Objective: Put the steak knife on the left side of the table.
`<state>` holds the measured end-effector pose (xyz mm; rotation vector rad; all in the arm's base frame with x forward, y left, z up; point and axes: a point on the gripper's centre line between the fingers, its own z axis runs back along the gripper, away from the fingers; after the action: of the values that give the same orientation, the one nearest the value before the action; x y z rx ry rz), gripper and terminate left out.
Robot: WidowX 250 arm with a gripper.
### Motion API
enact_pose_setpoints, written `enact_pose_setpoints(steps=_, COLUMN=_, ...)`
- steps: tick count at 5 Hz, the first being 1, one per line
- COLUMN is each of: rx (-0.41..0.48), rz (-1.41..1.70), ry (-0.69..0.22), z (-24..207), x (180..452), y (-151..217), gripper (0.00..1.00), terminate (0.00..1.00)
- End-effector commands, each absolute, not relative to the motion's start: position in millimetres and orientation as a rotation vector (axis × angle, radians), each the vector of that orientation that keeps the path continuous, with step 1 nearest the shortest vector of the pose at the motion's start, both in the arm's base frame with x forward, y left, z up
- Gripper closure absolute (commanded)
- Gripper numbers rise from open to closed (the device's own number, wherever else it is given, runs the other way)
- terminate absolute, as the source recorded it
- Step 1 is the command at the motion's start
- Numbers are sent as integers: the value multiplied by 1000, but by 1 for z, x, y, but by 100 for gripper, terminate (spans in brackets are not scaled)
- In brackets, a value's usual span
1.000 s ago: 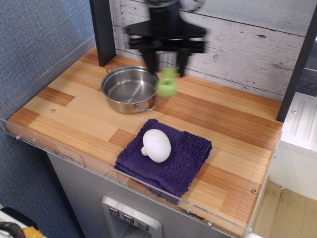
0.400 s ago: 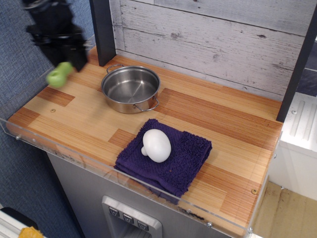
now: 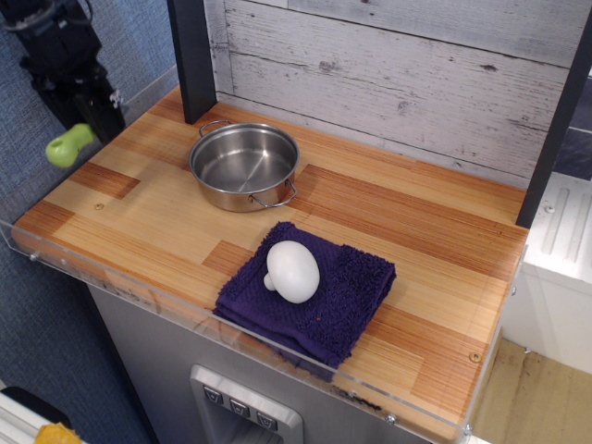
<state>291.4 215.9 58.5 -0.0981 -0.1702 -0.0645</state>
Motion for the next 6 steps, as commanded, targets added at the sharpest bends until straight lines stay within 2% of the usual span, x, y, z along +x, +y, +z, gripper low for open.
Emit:
enact_pose_setpoints(steps=1, rx=83, rz=-121, ry=-142, z=85, x=281, y=188, gripper=100, terminate=0)
enact_pose_setpoints(steps=2, rx=89, rz=-80, ry=-166, z=103, x=277, y=183, gripper=100, terminate=0)
enact_pose_setpoints(steps=3, rx=104, rz=-60, ry=-143, z=98, x=275, y=178, gripper=100, terminate=0)
enact_pose_setpoints(steps=6, rx=142, rz=-93, ry=-149, z=55, x=285, y=153, gripper=100, terminate=0)
